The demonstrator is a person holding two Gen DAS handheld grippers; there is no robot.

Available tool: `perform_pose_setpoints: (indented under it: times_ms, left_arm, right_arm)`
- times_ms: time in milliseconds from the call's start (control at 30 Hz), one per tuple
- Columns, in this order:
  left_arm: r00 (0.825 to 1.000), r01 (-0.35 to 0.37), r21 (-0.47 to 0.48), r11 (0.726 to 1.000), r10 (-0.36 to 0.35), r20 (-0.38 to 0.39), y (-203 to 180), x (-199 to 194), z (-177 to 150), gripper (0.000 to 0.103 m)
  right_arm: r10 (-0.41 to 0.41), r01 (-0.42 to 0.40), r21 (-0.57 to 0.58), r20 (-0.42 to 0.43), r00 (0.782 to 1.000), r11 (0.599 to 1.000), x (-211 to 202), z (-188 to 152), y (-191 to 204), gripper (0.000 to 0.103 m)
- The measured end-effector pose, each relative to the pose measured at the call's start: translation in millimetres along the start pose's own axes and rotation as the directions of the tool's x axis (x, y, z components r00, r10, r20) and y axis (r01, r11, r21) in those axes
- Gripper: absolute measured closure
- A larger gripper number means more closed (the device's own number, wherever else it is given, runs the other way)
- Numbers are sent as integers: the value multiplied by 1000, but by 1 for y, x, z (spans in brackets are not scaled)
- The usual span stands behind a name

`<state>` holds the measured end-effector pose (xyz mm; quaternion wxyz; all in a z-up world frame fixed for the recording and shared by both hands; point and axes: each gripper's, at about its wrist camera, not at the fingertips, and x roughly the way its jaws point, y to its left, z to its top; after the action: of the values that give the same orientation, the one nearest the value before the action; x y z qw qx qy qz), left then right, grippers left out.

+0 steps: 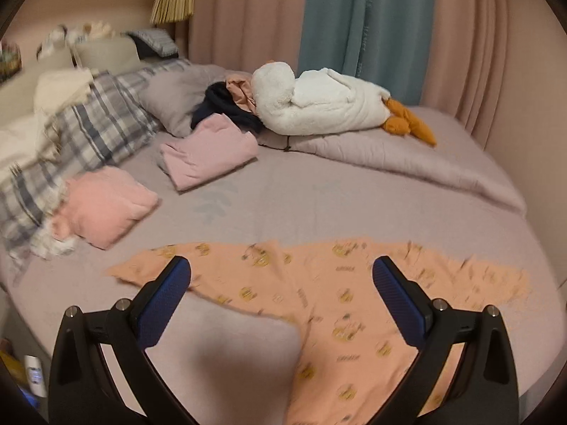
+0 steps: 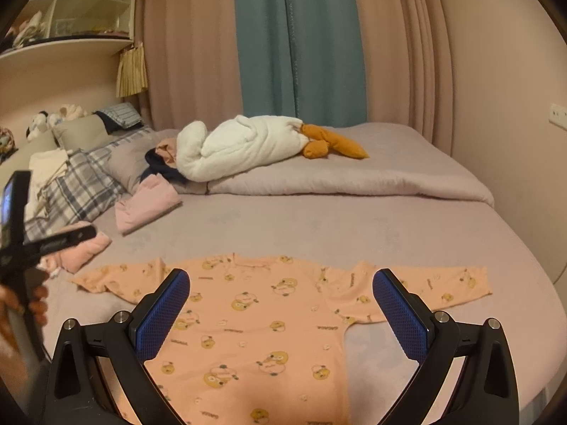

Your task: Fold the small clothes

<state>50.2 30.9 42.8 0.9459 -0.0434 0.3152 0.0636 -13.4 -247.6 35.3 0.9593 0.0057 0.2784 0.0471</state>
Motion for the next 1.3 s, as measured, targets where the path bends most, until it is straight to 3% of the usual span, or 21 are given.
perform_pose_setpoints:
  times_ms: [167, 333, 600, 1300]
  left_arm:
    - [999, 37, 97, 995, -37, -2, -19, -24, -28, 0]
    - [995, 90, 49, 995, -88, -43, -24, -25, -42, 0]
    - [997, 47, 51, 998, -44, -68, -30, -9, -60, 0]
    - [990, 95, 32, 995, -92, -106, -14, 2, -66, 0]
  right_arm:
    - [15, -15, 22, -5, 1000, 1000, -2, 0, -1, 1]
    - [29, -27, 44, -26, 999, 999, 1, -4, -3, 1]
    - [20, -16, 60, -67, 998, 998, 12, -10, -6, 1]
    - [6, 10, 107, -144, 990, 994, 28, -17, -11, 1]
